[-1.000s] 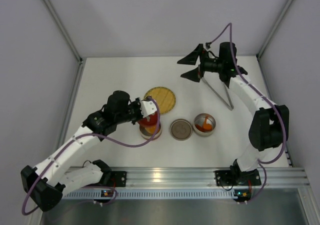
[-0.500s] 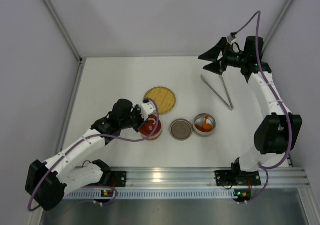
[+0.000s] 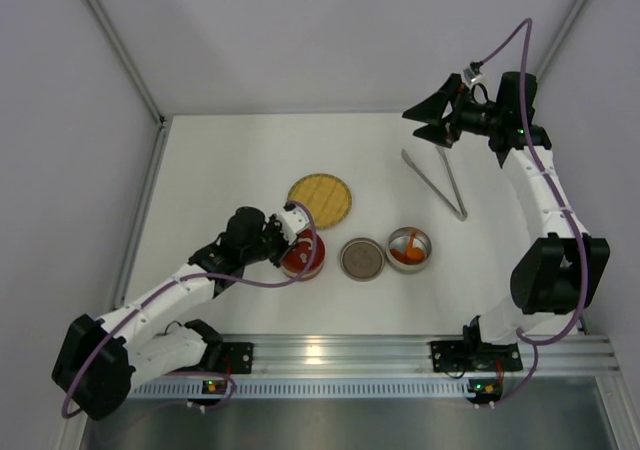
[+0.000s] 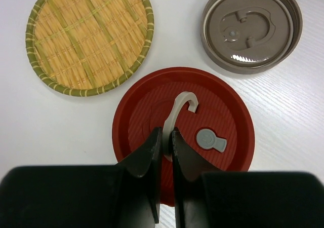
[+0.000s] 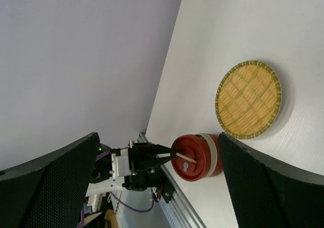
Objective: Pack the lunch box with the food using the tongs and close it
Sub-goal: Close the box lid on the packing box.
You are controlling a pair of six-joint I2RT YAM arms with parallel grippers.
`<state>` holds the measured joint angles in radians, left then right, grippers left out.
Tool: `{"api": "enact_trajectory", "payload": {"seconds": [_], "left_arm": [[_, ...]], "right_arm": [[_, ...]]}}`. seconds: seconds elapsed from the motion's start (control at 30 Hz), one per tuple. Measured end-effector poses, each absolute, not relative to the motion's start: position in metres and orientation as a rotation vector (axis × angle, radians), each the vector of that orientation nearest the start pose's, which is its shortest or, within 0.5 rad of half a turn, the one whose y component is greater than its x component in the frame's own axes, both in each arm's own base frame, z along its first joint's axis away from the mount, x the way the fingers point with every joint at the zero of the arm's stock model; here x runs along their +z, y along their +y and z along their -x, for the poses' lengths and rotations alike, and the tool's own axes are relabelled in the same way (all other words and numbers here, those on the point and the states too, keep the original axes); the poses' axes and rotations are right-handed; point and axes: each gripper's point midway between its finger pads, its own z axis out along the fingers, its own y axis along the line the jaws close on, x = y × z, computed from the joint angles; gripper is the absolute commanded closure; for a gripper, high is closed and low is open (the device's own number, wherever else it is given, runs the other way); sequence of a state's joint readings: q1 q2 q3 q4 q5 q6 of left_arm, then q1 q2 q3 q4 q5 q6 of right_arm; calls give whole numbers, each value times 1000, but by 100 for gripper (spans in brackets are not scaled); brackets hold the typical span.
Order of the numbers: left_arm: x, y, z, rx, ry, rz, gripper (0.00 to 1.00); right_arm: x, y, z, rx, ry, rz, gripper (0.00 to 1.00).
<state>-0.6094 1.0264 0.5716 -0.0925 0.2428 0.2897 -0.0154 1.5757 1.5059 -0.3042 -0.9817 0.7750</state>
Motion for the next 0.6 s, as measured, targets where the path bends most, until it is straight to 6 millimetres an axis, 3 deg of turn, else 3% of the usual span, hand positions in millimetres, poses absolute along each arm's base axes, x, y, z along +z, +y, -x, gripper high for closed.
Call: {"api": "enact_trajectory", "payload": {"seconds": [0.33, 0.6], "left_arm": [[107, -207, -237, -467, 1875, -1083, 100], [101, -198, -243, -466, 1911, -1060, 100]], "right_arm": [[338, 155, -400, 1423, 2037, -92, 1], [337, 155, -400, 1424, 2039, -93, 1]]}}
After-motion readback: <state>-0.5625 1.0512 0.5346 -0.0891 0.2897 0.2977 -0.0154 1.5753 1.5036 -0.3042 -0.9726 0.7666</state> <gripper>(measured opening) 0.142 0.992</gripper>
